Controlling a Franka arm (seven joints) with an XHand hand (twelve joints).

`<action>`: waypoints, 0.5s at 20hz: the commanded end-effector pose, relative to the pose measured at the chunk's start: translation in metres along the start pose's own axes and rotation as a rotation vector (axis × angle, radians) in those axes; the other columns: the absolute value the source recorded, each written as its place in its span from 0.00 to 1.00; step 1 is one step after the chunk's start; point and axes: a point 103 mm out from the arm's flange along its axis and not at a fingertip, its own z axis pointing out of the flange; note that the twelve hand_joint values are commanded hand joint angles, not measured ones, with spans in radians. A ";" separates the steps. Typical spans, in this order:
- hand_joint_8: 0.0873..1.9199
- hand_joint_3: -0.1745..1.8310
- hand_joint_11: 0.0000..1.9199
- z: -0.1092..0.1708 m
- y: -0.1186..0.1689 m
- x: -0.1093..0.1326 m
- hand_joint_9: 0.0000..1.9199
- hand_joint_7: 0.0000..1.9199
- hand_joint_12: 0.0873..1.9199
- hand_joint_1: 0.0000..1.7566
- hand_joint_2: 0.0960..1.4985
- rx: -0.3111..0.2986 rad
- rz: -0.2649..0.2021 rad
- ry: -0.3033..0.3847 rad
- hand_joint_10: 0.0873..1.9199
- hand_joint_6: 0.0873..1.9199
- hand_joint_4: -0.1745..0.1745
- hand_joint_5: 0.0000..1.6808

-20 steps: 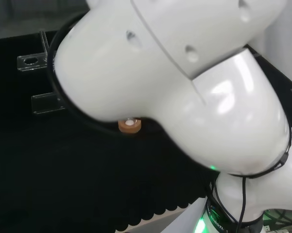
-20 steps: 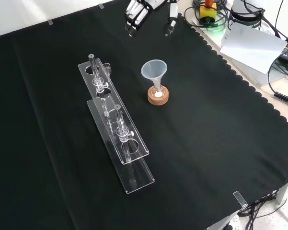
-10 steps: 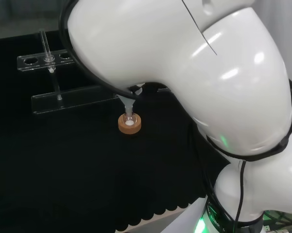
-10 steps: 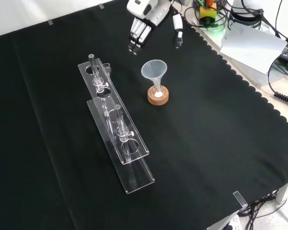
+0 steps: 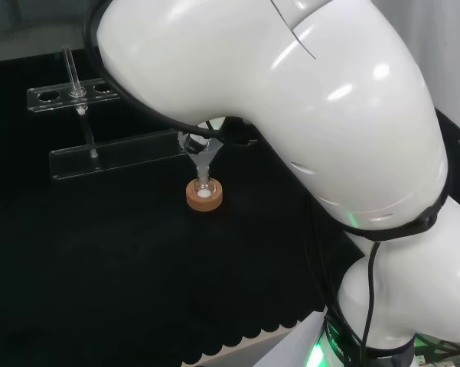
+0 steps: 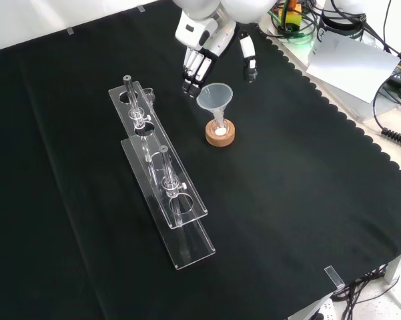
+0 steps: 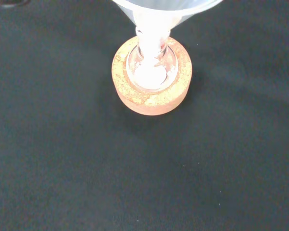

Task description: Remove the funnel from the round-bottom flask.

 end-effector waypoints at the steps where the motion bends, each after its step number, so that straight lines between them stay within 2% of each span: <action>1: 0.16 0.23 0.27 0.002 0.008 -0.001 0.13 0.00 0.72 0.33 0.42 -0.001 0.008 -0.036 0.40 0.00 0.30 0.01; 10: 0.23 0.22 0.27 0.015 0.018 -0.005 0.14 0.00 0.71 0.37 0.43 0.018 0.014 -0.089 0.39 0.00 0.30 0.05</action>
